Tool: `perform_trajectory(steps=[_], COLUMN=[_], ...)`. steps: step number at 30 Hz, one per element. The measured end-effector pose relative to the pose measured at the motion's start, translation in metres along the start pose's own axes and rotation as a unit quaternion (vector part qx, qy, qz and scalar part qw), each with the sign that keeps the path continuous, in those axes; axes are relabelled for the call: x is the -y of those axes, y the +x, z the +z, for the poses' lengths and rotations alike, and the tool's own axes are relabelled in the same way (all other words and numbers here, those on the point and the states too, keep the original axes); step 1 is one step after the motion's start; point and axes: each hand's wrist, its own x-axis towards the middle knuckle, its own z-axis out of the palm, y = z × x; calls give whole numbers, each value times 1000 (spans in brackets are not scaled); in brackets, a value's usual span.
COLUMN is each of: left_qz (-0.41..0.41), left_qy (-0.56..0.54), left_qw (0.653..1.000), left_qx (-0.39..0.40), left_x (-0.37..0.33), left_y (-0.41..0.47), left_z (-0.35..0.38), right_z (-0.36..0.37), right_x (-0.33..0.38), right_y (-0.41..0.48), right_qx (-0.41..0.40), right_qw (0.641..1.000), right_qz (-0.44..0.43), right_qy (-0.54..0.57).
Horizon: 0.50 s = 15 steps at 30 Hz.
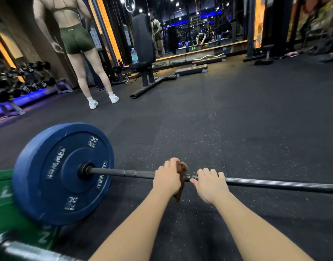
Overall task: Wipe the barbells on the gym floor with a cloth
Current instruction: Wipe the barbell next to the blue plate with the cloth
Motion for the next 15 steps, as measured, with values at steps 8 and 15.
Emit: perform_trajectory(steps=[8,15], left_qz=[65,-19], left_qy=[69,57], left_qw=[995,998], left_qx=[-41,-29], left_x=[13,56], left_y=[-4,7], left_z=[6,-13], right_z=[-3,1], right_x=[2,1], right_y=[-2,-1], right_qx=[-2,3], right_qw=[1000,1000], right_qz=[2,5], right_qy=[-5,-10])
